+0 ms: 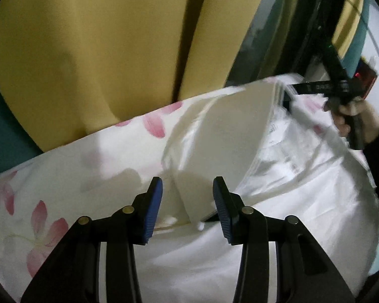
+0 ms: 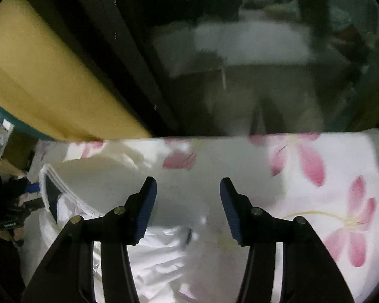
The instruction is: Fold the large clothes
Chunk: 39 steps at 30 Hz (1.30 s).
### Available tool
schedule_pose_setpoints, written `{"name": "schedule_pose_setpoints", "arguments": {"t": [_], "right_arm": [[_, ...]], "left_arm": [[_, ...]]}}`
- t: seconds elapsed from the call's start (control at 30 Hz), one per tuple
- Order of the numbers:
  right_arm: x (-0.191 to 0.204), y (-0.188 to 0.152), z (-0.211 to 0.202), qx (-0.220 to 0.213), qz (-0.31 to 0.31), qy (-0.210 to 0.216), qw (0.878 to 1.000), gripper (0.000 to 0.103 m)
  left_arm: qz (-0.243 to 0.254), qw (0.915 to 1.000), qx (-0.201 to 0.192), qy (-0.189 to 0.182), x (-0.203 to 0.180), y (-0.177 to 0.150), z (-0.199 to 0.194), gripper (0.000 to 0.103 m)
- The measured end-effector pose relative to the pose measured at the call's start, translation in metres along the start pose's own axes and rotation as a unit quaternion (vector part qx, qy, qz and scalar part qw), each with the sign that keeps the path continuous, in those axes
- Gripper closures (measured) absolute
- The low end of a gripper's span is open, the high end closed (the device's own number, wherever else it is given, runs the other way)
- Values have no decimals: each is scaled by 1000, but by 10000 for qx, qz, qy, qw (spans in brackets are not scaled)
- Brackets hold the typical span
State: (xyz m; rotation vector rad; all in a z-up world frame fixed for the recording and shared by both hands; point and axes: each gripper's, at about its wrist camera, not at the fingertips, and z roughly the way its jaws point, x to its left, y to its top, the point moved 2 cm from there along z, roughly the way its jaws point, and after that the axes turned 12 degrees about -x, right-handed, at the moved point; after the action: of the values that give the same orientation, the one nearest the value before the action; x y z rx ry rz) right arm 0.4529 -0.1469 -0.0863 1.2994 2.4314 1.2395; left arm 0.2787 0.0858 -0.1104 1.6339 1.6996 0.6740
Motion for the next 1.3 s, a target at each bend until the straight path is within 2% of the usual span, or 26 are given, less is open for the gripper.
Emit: {"name": "schedule_pose_setpoints", "arguments": {"t": [0.1, 0.13, 0.27, 0.33, 0.4, 0.47, 0.5, 0.57, 0.77, 0.87, 0.93, 0.97, 1.0, 1.13, 1.23, 1.3], "right_arm": [[9, -18, 11, 343, -198, 135, 9991, 50], [12, -23, 9, 302, -318, 141, 9989, 50], [24, -38, 1, 291, -714, 172, 9969, 51], [29, -44, -2, 321, -916, 173, 9951, 70], [30, -49, -9, 287, -1102, 147, 9934, 84], [26, -52, -18, 176, -1180, 44, 9929, 89], [25, -51, -20, 88, -1251, -81, 9921, 91], [23, -51, -31, -168, -1417, -408, 9889, 92], [22, -46, -59, -881, -1791, -1159, 9730, 93], [20, -47, -63, -1038, -1941, -1428, 9650, 93], [20, -49, -61, -1110, -1975, -1565, 9613, 93], [18, -50, -64, -1133, -1959, -1597, 9609, 93], [16, -52, -65, -1147, -1923, -1587, 9616, 93], [17, -51, -62, -1102, -1882, -1528, 9639, 93], [18, -53, -65, -1103, -1834, -1429, 9663, 93], [18, -56, -70, -1141, -1778, -1279, 9690, 93]], "left_arm": [[15, 9992, 53, 391, 13, -2, 10, 59], [-30, 9987, 93, 496, 19, -3, 13, 59], [-252, 9982, 241, 485, 32, -7, 22, 59], [-407, 9988, 233, 170, 31, -5, 20, 59], [-617, 9978, 166, -159, 29, -1, 17, 59], [-754, 9967, 119, -281, 29, 3, 15, 57], [-786, 9963, 104, -324, 28, 5, 14, 51], [-814, 9958, 70, -417, 25, 11, 14, 47], [-898, 9932, -97, -739, 6, 30, 15, 46], [-815, 9923, -188, -917, -6, 38, 11, 46], [-858, 9899, -203, -1114, -12, 40, 12, 42], [-855, 9888, -153, -1213, -15, 40, 14, 33], [-821, 9882, -82, -1288, -19, 38, 16, 30], [-570, 9891, 268, -1334, -30, 29, 30, 29], [-476, 9924, 529, -999, -26, 24, 46, 29], [-526, 9934, 498, -891, -22, 24, 50, 29]]}}
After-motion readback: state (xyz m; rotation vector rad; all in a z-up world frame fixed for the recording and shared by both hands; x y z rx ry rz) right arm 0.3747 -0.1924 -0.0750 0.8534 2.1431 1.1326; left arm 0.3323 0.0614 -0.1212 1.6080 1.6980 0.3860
